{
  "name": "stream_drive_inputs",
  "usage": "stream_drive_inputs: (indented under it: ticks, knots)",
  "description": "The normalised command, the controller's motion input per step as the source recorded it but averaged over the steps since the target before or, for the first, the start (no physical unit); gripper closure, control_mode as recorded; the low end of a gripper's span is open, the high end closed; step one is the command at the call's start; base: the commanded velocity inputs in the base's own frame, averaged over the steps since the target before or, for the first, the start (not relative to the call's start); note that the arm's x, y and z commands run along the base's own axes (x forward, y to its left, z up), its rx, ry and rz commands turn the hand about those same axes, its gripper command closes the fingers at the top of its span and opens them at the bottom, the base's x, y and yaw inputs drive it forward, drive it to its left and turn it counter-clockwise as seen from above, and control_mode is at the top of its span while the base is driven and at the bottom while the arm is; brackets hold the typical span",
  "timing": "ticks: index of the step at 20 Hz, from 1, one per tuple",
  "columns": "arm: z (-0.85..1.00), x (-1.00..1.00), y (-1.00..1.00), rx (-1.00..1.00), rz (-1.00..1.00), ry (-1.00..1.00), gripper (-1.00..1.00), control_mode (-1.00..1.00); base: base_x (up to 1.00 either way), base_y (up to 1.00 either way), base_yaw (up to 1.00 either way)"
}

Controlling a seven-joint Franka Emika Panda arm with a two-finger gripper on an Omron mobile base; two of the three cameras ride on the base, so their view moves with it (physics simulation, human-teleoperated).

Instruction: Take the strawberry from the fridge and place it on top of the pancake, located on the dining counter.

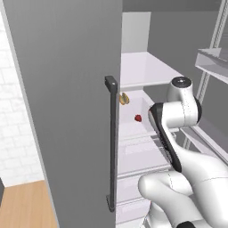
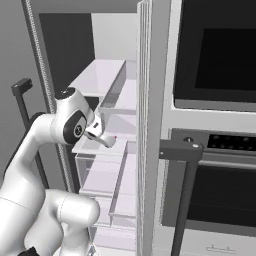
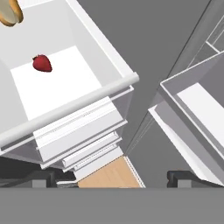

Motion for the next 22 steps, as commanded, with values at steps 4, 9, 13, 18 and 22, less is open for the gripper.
stream_drive_inputs:
  ticks: [4,9,13,18,22]
  knots:
    - [0.00,0.00,0.00,0.00,0.00,0.00,-1.00,1.00,0.09,0.07,0.00]
    - [0.00,0.00,0.00,0.00,0.00,0.00,-1.00,1.00,0.14,0.08,0.00]
    - [0.00,0.00,0.00,0.00,0.00,0.00,-1.00,1.00,-0.18,0.13,0.00]
    - [0.00,0.00,0.00,0.00,0.00,0.00,-1.00,1.00,0.08,0.26,-0.03]
    - [0.00,0.00,0.00,0.00,0.00,0.00,-1.00,1.00,0.43,0.37,-0.17]
